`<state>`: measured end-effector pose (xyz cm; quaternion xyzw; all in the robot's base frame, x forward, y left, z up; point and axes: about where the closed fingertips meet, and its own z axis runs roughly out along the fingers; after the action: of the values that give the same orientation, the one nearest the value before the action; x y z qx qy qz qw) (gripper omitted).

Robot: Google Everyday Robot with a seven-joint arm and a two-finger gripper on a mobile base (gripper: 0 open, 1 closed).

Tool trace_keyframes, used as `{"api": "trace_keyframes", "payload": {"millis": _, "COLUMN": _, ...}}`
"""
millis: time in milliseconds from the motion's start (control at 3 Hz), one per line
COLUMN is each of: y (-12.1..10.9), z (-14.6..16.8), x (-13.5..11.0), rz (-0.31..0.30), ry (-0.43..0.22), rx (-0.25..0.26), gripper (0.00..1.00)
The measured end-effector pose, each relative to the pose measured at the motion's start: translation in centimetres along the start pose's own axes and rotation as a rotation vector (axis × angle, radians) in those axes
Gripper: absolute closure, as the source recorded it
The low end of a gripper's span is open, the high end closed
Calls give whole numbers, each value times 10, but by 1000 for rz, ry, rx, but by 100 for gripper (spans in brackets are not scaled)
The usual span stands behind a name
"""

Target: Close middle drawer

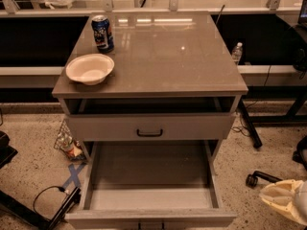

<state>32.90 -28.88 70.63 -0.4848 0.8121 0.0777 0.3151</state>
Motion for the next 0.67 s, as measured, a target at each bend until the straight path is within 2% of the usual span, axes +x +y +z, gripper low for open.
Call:
{"api": "trace_keyframes", "payload": {"millis": 333, "y": 6, "z": 7, "x": -7, "rz": -29, "ry": 37, "rx": 0, "gripper": 100}}
{"api": "trace_keyframes", "payload": {"millis": 667, "y": 22, "z": 20, "x": -7, "rz": -70, "ry": 85, "rx": 8, "gripper": 100}}
